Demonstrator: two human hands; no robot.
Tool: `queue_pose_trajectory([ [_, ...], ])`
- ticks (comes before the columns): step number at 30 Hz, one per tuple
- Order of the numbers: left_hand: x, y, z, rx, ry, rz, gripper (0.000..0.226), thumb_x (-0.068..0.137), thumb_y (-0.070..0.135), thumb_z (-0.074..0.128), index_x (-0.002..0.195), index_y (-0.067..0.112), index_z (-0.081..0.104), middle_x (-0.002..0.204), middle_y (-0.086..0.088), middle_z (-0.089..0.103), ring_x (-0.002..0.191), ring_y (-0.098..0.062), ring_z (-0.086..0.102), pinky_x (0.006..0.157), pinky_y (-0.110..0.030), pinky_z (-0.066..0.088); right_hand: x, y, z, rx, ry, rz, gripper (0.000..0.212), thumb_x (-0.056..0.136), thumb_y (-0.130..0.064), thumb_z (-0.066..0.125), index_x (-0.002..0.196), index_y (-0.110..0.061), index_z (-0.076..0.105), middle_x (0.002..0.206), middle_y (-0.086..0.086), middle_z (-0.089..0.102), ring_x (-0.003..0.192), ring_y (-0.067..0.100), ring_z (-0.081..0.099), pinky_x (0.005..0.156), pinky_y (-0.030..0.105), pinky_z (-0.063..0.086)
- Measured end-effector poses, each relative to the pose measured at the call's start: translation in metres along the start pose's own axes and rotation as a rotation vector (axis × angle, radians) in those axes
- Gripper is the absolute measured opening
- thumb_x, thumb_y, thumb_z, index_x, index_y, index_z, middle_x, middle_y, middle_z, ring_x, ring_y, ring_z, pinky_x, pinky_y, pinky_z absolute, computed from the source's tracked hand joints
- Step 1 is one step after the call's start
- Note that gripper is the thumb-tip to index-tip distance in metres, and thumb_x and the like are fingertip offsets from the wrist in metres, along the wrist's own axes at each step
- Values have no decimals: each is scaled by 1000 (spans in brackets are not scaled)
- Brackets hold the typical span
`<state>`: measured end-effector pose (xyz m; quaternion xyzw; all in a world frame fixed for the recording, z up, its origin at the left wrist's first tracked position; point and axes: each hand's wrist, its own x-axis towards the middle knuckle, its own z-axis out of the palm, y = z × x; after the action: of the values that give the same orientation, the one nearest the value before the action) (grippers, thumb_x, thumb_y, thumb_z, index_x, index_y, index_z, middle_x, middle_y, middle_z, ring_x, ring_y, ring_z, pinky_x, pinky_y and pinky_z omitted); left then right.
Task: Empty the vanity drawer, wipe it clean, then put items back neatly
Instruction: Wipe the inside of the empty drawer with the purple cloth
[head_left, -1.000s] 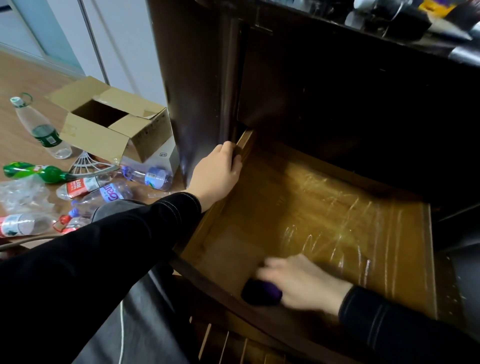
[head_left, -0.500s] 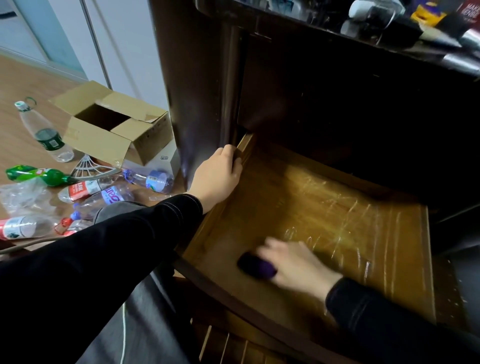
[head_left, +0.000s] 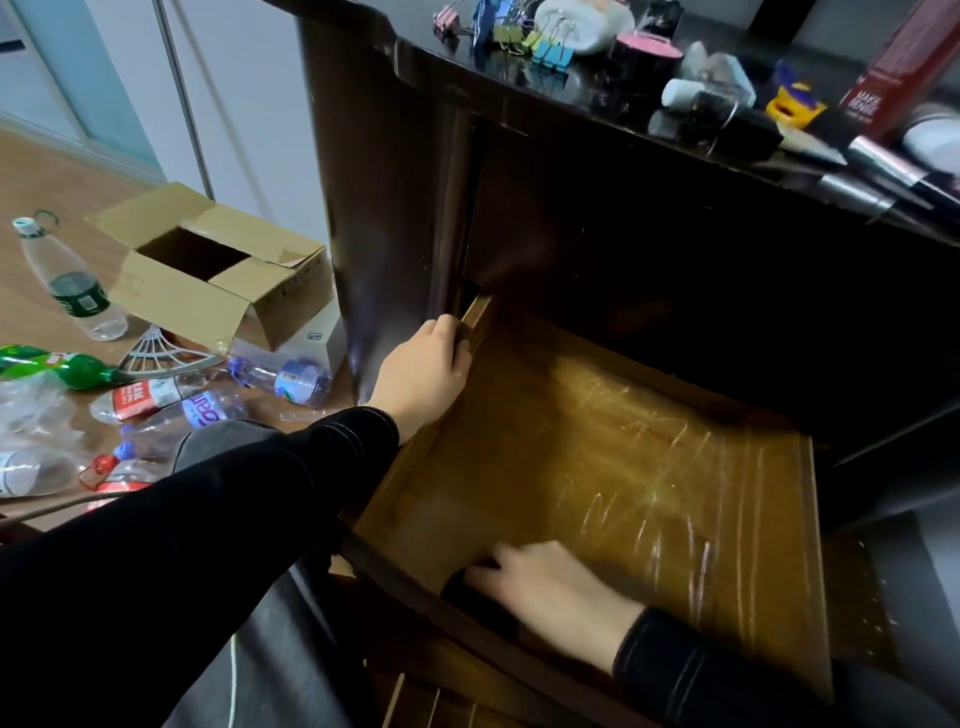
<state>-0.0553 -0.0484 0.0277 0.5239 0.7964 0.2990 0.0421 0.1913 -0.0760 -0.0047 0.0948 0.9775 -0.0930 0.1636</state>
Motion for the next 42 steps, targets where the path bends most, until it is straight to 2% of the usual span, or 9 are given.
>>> queue_pose_trajectory([
  [6,0,-1,2,15,22,18,26,105,33,40,117,12,51,107,-7,60,90,-32,63,70,-35,44,31,85,-18,-2,92,319,46,89,-8,62,128,-31,55,107,-5,50,74,14,59,64,28,53],
  [11,2,1,-1,15,6,-2,26,104,34,41,117,13,51,108,-5,61,89,-29,62,71,-36,47,70,177,-46,23,280,804,48,93,-20,67,137,-29,52,116,7,64,100,30,67,80,40,56],
  [20,-1,7,-9,21,-30,-32,27,104,35,41,117,13,49,107,-6,59,92,-32,63,77,-42,52,55,109,-40,40,156,697,49,94,-14,62,139,-26,48,137,10,52,104,32,67,89,42,57],
  [24,-5,10,-11,7,-39,-27,28,105,34,40,119,12,50,109,-7,60,94,-33,63,76,-42,52,12,35,-2,48,63,363,54,90,-7,59,140,-25,49,122,3,50,80,27,67,68,33,53],
  [27,-5,10,-12,5,-41,-29,29,105,34,39,122,13,50,110,-6,59,95,-32,63,78,-42,52,2,34,8,40,40,300,59,87,-5,58,141,-28,51,106,-8,45,75,22,63,61,29,46],
  [31,-4,7,-8,1,-32,-22,29,105,35,40,120,13,50,108,-6,59,94,-31,63,77,-42,52,28,84,-10,42,176,486,52,90,-11,58,137,-33,50,109,-8,49,77,18,64,70,34,55],
  [34,-2,4,-5,3,-12,-9,27,105,35,40,119,14,51,107,-4,60,90,-28,63,74,-41,52,57,139,-39,5,256,762,50,92,-21,63,140,-34,51,117,-1,61,97,23,67,79,37,54],
  [37,-1,3,-3,14,3,-14,23,104,34,42,113,14,50,102,-3,58,86,-29,62,68,-36,44,84,181,-62,157,264,1016,33,98,-29,59,131,-25,58,96,2,64,95,28,66,75,33,45],
  [42,1,4,-3,12,-10,-28,20,103,34,43,107,15,46,98,-2,54,85,-31,61,67,-34,39,91,185,-57,154,324,1046,19,98,-25,59,116,-20,61,91,5,65,88,28,67,79,36,55],
])
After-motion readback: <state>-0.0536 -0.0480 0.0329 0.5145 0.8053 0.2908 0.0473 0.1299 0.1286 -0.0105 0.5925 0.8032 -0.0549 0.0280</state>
